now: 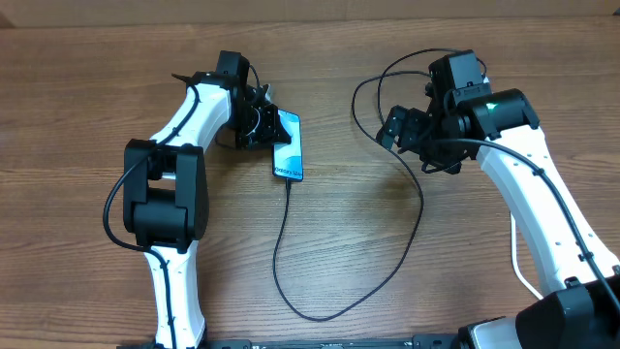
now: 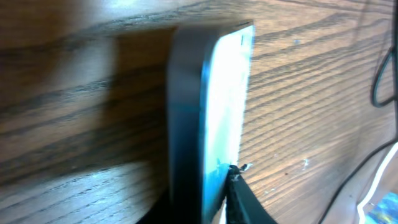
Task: Plug charger to phone and switch on socket
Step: 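Lower the phone flat onto the table with the left gripper and release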
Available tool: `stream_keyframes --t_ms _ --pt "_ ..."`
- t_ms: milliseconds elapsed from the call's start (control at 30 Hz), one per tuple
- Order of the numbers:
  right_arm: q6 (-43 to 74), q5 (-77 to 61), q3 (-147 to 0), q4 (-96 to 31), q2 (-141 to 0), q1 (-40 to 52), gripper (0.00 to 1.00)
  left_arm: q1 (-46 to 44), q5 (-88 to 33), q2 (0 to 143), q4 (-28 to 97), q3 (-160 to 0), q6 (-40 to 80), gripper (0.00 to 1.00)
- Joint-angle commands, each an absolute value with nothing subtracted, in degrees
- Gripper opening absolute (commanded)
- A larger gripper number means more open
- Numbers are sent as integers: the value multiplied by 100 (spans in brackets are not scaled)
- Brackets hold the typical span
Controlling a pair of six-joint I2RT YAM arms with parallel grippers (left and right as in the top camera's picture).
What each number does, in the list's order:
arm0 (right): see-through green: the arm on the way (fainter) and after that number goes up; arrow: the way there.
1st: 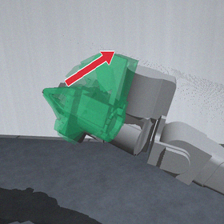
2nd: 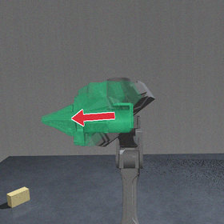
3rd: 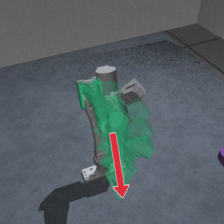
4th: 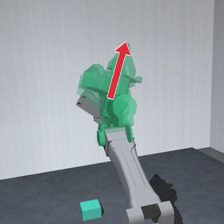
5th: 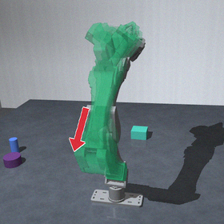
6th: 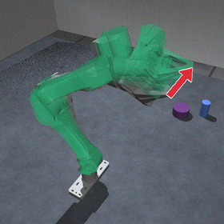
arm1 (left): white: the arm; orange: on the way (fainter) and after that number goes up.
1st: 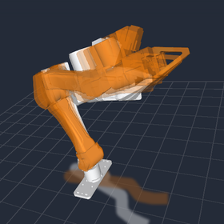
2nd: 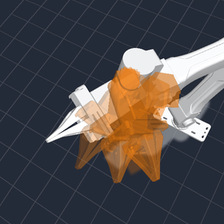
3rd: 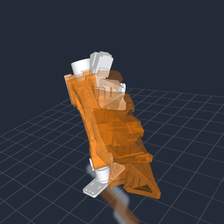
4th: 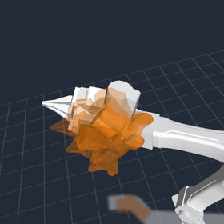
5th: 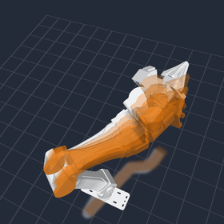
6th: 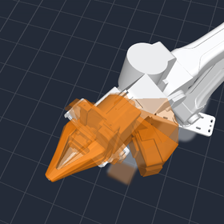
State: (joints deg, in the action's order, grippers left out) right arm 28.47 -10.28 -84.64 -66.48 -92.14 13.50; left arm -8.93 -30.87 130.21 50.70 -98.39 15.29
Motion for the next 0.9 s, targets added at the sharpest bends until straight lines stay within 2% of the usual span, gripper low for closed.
stream_keyframes --t_ms 0,533,600,733,767,833,867 --pt "2805 -1052 -8552 -6635 -9251 1343 99 -904 -2783 13008 5144 -9913 1455 21" --pt "2801 -1050 -8552 -6770 -9251 1343 100 -902 -1223 13008 5548 -9915 1455 32" --pt "2801 -1050 -8552 -6788 -9251 1343 100 -902 -1096 13008 5575 -9913 1455 36" --pt "2801 -1050 -8552 -6790 -9251 1343 100 -902 -1028 13008 5603 -9913 1452 36" --pt "2801 -1050 -8552 -6792 -9251 1343 100 -902 -1026 13008 5605 -9915 1455 39" --pt "2803 -1039 -8552 -6827 -9251 1343 100 -902 -926 13008 5621 -9915 1455 50" --pt "2803 -1024 -8552 -6836 -9251 1343 100 -902 -869 13008 5634 -9915 1457 51"
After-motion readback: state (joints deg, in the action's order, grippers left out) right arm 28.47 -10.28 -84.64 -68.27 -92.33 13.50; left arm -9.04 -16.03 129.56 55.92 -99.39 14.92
